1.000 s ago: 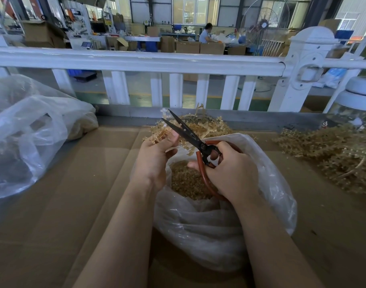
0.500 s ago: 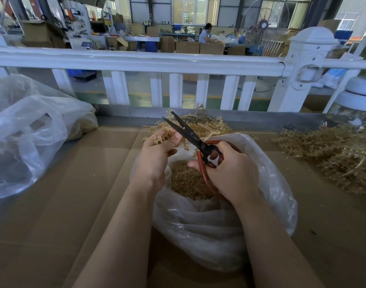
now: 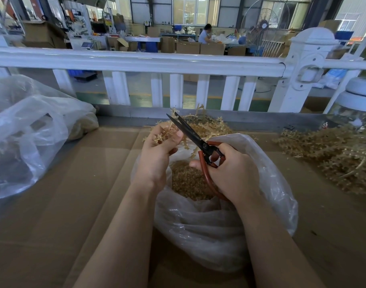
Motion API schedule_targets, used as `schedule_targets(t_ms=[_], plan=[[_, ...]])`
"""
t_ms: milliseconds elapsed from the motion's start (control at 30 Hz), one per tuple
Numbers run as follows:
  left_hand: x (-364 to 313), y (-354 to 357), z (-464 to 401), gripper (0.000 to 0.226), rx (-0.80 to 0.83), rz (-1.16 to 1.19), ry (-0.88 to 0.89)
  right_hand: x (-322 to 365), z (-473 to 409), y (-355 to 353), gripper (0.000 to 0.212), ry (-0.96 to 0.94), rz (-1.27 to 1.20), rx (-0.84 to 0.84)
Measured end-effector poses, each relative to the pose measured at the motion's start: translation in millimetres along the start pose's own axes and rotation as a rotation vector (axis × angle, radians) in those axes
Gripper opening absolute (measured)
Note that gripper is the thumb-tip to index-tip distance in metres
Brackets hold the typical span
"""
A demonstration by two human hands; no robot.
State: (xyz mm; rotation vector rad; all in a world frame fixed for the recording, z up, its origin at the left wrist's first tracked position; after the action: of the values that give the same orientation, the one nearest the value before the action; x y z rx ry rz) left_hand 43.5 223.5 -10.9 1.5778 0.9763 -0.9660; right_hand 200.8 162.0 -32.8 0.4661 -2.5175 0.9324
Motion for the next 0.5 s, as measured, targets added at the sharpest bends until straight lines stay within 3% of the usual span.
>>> schedule_targets(t_ms=[167,500], plan=[[-2.5,0.4,-0.3,0.004,-0.002,0.136,-0.021,1.4,0.2,-0.9,0.067,0.01,0.005,-0.003],[0.7,-1.1,-1.3,0.006,0.0,0.036,0.003,1.1,-1.1,-1.1,0.072,-0.003,0.025,0.052]])
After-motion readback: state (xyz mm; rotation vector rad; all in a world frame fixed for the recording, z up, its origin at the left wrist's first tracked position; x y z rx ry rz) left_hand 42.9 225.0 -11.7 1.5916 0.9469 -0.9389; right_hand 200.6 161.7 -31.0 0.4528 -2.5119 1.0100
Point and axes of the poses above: each hand's wrist, its own z-axis away from the middle knuckle, its own y-axis out of the palm, x = y × z, the point moved 1 cm from there along -z, towards the middle knuckle, and after that the axes turned 5 degrees about -x, right-handed, at the moved point
